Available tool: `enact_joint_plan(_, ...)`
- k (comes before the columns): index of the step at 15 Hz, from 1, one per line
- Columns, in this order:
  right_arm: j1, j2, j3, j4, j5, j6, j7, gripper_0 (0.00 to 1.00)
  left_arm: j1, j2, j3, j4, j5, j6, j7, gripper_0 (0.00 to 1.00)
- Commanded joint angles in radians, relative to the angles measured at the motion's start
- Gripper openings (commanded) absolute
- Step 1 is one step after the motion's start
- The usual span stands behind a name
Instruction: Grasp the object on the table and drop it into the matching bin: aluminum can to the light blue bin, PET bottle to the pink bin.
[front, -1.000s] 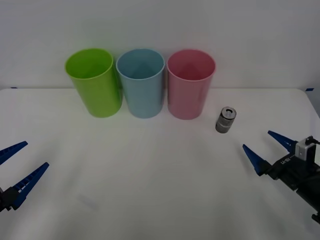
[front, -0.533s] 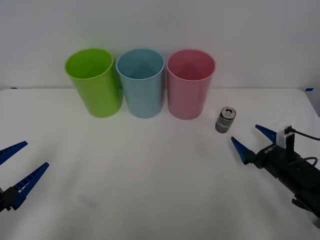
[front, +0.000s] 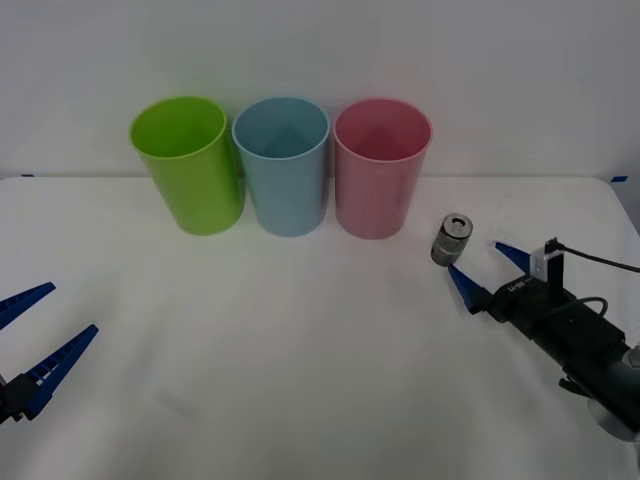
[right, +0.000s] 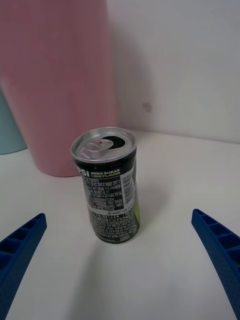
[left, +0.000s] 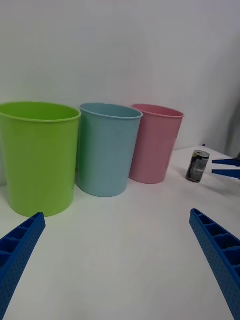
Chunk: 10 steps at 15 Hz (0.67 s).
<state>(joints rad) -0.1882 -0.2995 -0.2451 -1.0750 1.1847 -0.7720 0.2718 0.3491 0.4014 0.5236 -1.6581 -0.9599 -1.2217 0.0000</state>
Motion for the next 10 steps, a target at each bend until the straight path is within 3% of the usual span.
enact_joint_plan(1, -0.04, 0.008, 0.003, 0.047, 0.006, 0.013, 0.007, 1.0, 0.0, 0.0, 0.0, 0.0, 0.0, 0.0, 0.0, 1.0)
enact_joint_plan(10, -0.165, 0.028, 0.026, 0.185, 0.016, 0.088, 0.037, 1.0, 0.0, 0.0, 0.0, 0.0, 0.0, 0.0, 0.0, 1.0)
